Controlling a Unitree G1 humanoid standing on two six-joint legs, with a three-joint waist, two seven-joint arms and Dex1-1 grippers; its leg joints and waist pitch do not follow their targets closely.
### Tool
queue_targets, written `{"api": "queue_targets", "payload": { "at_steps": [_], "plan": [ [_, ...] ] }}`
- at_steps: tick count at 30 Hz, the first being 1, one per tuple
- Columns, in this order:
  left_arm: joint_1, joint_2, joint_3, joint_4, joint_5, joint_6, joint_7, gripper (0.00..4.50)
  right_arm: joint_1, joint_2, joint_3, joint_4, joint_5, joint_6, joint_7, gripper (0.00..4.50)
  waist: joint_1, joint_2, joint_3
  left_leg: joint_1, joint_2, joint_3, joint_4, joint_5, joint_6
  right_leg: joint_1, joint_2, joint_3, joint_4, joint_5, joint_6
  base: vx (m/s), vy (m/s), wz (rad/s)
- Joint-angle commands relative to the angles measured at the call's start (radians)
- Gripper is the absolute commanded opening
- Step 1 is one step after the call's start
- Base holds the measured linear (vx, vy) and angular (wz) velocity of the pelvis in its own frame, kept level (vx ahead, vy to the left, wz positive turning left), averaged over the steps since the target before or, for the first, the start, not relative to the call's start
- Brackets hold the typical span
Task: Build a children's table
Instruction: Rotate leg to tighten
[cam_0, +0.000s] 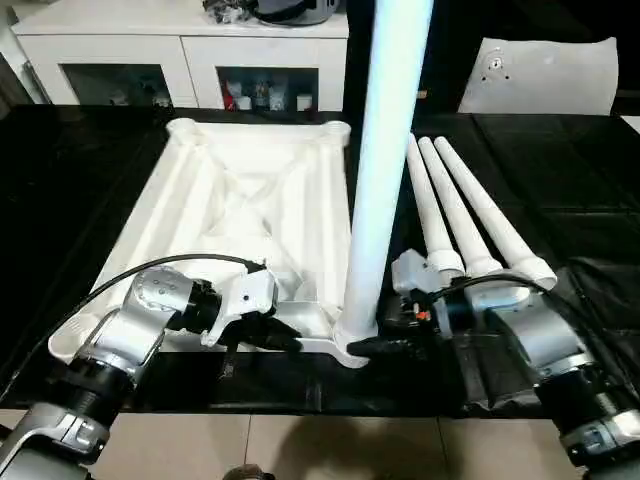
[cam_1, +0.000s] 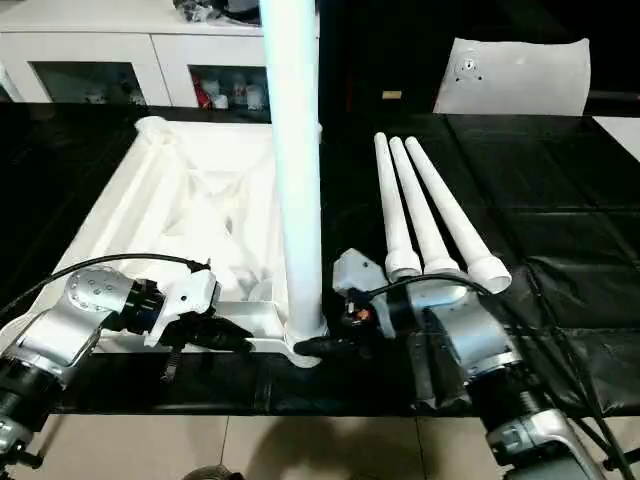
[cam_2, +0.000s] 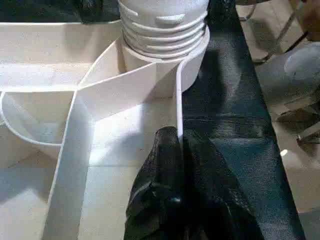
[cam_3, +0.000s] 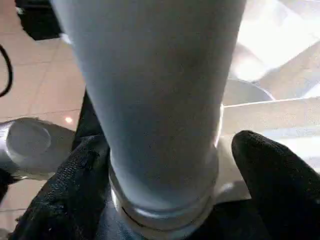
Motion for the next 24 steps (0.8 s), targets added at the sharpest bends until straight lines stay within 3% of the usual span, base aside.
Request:
{"api": "queue_targets", "payload": {
  "at_steps": [1,7,15,17,20,21,24],
  "plan": [
    [-0.006,-0.002,-0.035,0.004,0.022,-0.016,-0.035,0.00,-0.021,0.002,0.004,0.003,0.003,-0.004,0.015,3.49,-0.005,-0.006,-0.059,0.013,0.049,-0.008,-0.068,-0.188,0.045,0.043,-0.068,0.032,-0.066,-0.182,-0.230,0.000,0.000,0.00],
    [-0.021,-0.005,-0.034,0.027,0.020,-0.023,-0.032,0.00,-0.026,0.009,0.010,0.015,0.021,0.023,0.046,2.97,0.000,-0.010,-0.059,0.012,0.050,-0.008,-0.068,-0.183,0.043,0.045,-0.069,0.032,-0.066,-0.176,-0.227,0.000,0.000,0.00],
    [-0.004,-0.010,-0.014,0.012,0.018,0.005,0.026,0.00,0.011,0.046,-0.009,-0.012,0.065,0.084,0.020,2.73,0.002,-0.006,-0.059,0.014,0.051,-0.008,-0.069,-0.191,0.037,0.043,-0.070,0.033,-0.067,-0.180,-0.228,0.000,0.000,0.00],
    [0.026,-0.030,0.024,-0.032,0.017,0.081,0.135,0.00,0.053,0.096,-0.030,-0.036,0.065,0.117,-0.080,2.72,-0.001,-0.005,-0.053,0.012,0.053,-0.010,-0.074,-0.213,0.025,0.041,-0.071,0.034,-0.069,-0.212,-0.224,0.000,0.000,0.00],
    [0.053,-0.071,0.078,-0.090,0.001,0.191,0.257,0.00,0.078,0.157,-0.045,-0.025,0.031,0.125,-0.231,2.72,-0.009,-0.007,-0.048,0.017,0.049,-0.013,-0.080,-0.279,-0.003,0.037,-0.073,0.035,-0.082,-0.356,-0.187,0.000,0.000,0.00],
    [0.063,-0.099,0.107,-0.117,-0.013,0.245,0.315,0.00,0.083,0.184,-0.051,-0.016,0.016,0.134,-0.294,2.72,-0.015,-0.002,-0.044,0.015,0.045,-0.019,-0.084,-0.302,-0.017,0.037,-0.073,0.033,-0.086,-0.421,-0.167,0.000,0.000,0.00],
    [0.092,-0.170,0.159,-0.197,-0.011,0.370,0.466,0.00,0.083,0.269,-0.093,0.020,0.006,0.185,-0.459,2.71,-0.046,-0.008,-0.043,0.014,0.043,-0.024,-0.085,-0.336,-0.035,0.034,-0.074,0.031,-0.095,-0.504,-0.138,0.000,0.000,0.00]
  ]
}}
